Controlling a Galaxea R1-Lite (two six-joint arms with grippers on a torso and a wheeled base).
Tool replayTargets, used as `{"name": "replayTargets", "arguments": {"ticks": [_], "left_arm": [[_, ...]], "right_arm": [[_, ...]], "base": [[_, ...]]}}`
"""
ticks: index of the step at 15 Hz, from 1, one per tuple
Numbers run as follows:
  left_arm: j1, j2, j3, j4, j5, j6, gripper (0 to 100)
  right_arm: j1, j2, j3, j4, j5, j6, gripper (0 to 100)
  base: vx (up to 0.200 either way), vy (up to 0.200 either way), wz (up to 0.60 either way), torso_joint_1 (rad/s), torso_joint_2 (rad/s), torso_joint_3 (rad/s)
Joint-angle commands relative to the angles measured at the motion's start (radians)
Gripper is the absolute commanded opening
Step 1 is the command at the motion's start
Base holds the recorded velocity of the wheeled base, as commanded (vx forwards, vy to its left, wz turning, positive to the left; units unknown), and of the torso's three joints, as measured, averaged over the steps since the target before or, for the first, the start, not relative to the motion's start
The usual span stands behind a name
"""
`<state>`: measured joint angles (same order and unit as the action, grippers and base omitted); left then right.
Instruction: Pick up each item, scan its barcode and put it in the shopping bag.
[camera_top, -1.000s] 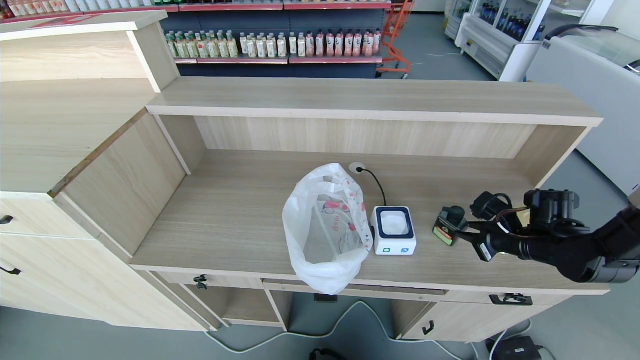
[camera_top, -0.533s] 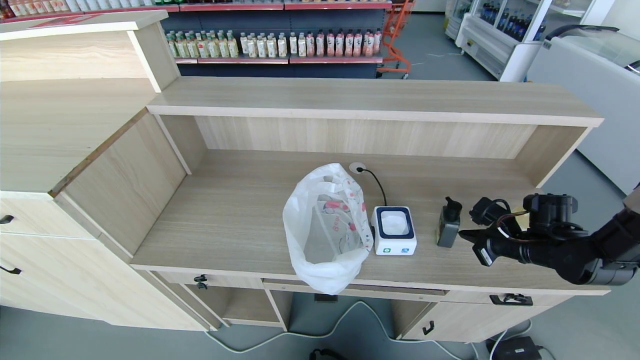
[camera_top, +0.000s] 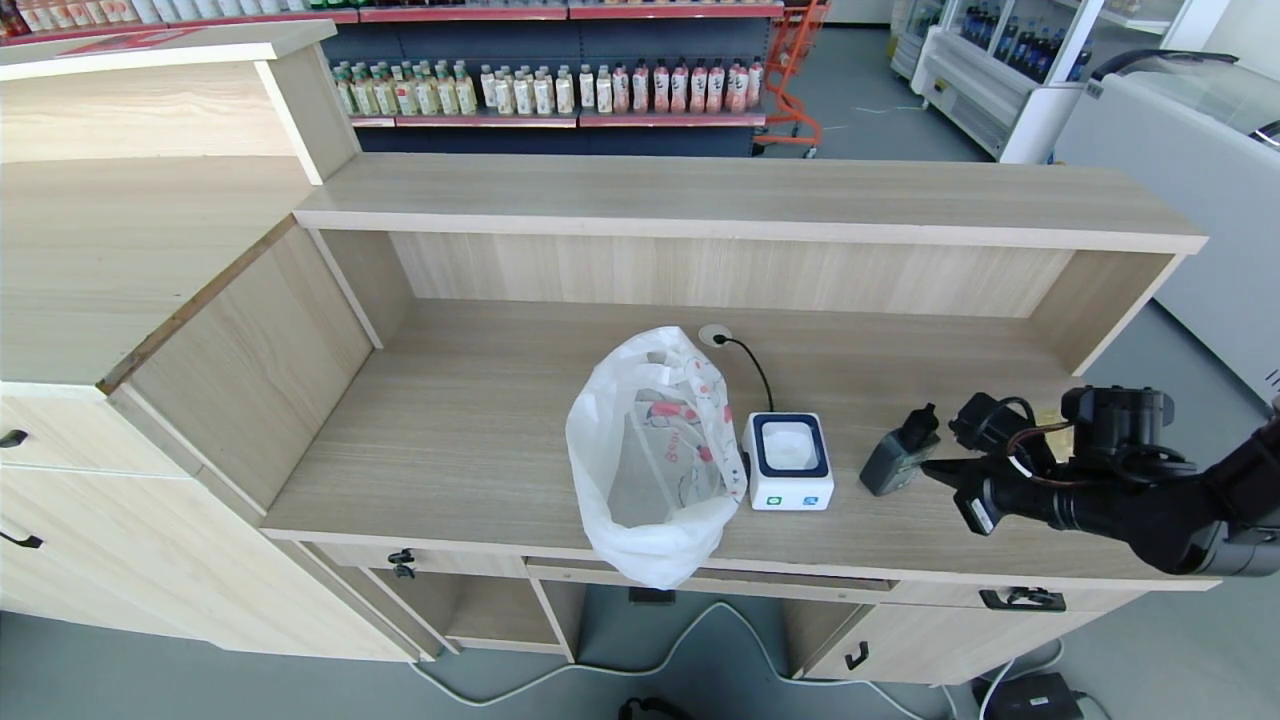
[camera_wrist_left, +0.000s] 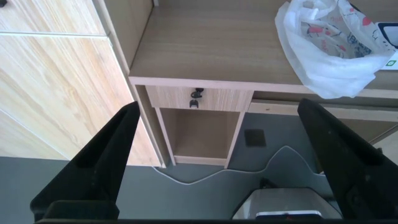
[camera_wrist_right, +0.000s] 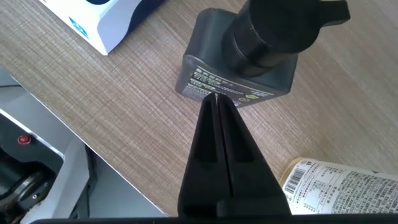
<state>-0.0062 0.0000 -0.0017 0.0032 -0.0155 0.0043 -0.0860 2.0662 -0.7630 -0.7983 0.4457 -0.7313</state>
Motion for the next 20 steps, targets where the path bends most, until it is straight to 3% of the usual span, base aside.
{"name": "replayTargets", "arguments": {"ticks": [1, 4, 5, 14, 20], "left_arm": [[0.0, 0.0, 0.0, 0.0, 0.0, 0.0, 100], [0.0, 0.0, 0.0, 0.0, 0.0, 0.0, 100], [0.0, 0.0, 0.0, 0.0, 0.0, 0.0, 100], [0.0, 0.0, 0.0, 0.0, 0.0, 0.0, 100], [0.0, 0.0, 0.0, 0.0, 0.0, 0.0, 100]], "right_arm": [[-0.003, -0.063, 0.042, 0.005, -0.002, 0.006, 0], [-0.04, -0.106, 0.091, 0.007, -0.01, 0.001, 0], [-0.054, -0.112, 0.096, 0.008, -0.029, 0.001, 100], [-0.055, -0.086, 0.053, 0.007, -0.108, 0.147, 100], [-0.051, -0.046, 0.007, 0.007, -0.111, 0.148, 100]], "base": [[0.0, 0.0, 0.0, 0.0, 0.0, 0.0], [0.0, 0.0, 0.0, 0.0, 0.0, 0.0], [0.0, 0.0, 0.0, 0.0, 0.0, 0.0], [0.0, 0.0, 0.0, 0.0, 0.0, 0.0], [0.0, 0.0, 0.0, 0.0, 0.0, 0.0]]}}
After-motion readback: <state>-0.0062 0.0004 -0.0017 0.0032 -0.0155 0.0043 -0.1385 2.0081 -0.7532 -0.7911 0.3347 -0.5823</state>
